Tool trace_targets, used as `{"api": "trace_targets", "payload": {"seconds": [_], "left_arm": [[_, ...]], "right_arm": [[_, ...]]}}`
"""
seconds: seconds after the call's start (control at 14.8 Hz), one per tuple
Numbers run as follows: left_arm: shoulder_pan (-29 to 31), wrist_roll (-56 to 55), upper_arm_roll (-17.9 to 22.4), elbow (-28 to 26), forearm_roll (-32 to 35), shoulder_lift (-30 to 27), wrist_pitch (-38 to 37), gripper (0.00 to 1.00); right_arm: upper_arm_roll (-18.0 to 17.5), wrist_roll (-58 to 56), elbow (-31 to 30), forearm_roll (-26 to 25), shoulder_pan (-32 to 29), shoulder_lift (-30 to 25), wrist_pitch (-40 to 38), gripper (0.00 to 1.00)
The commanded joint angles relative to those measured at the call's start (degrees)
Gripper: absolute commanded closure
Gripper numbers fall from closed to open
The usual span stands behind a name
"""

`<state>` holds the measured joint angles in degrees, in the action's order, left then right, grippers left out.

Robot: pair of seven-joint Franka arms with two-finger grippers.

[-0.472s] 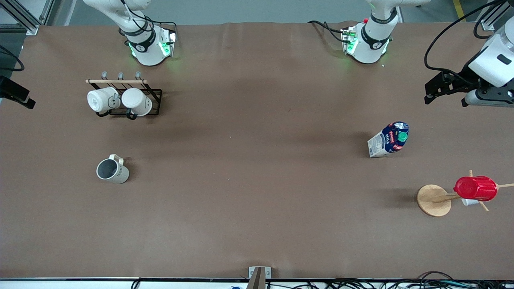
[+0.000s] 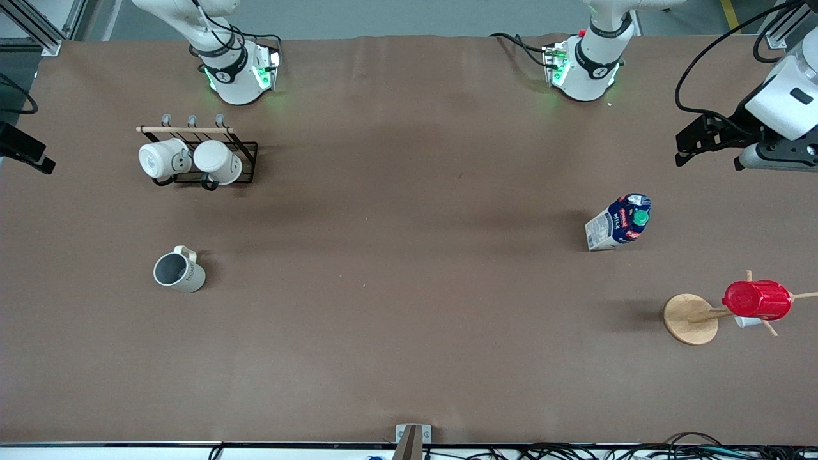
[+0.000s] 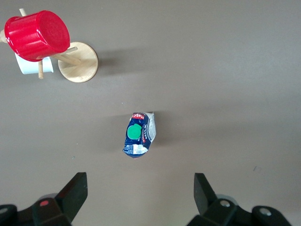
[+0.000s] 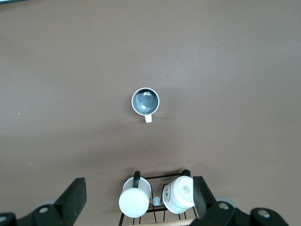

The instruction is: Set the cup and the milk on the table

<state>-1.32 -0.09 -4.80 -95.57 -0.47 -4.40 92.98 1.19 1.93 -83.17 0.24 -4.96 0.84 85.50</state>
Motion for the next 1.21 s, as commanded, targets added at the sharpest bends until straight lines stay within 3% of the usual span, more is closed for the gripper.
{"api": "trace_targets", "payload": {"seconds": [0.0,0.27,0.47,0.61,0.88,1.15], "left_arm": [[0.1,-0.7,0.3,-1.1,-0.6,-0.8,0.8,0.0],[0.2,0.2,1.4,-3.2,-1.7,0.7,2.1,0.0],[0.2,0.2,1.4,-11.1,-1.7,0.6,10.9,0.0],[0.7,0.2,1.4,-15.9,-1.6,0.6,16.9,0.0],[1.1,0.3,1.5,-27.0,-1.5,0.7,29.4,0.0],[1.7,0.4,1.5,-32.7,-1.5,2.0,37.1,0.0]], "right_arm": [[-0.1,0.2,-0.5,-0.2,-0.2,-0.2,0.5,0.0],[0.1,-0.4,-1.1,-0.2,-1.0,2.0,0.8,0.0],[0.1,-0.5,-2.3,-0.2,-1.2,7.8,4.7,0.0],[0.2,-0.6,-6.5,-0.2,-1.5,10.4,11.8,0.0],[0.2,-2.5,-20.9,-0.5,-1.8,12.9,32.7,0.0],[0.1,-5.6,-22.5,-0.6,-2.8,19.2,42.0,0.0]]}}
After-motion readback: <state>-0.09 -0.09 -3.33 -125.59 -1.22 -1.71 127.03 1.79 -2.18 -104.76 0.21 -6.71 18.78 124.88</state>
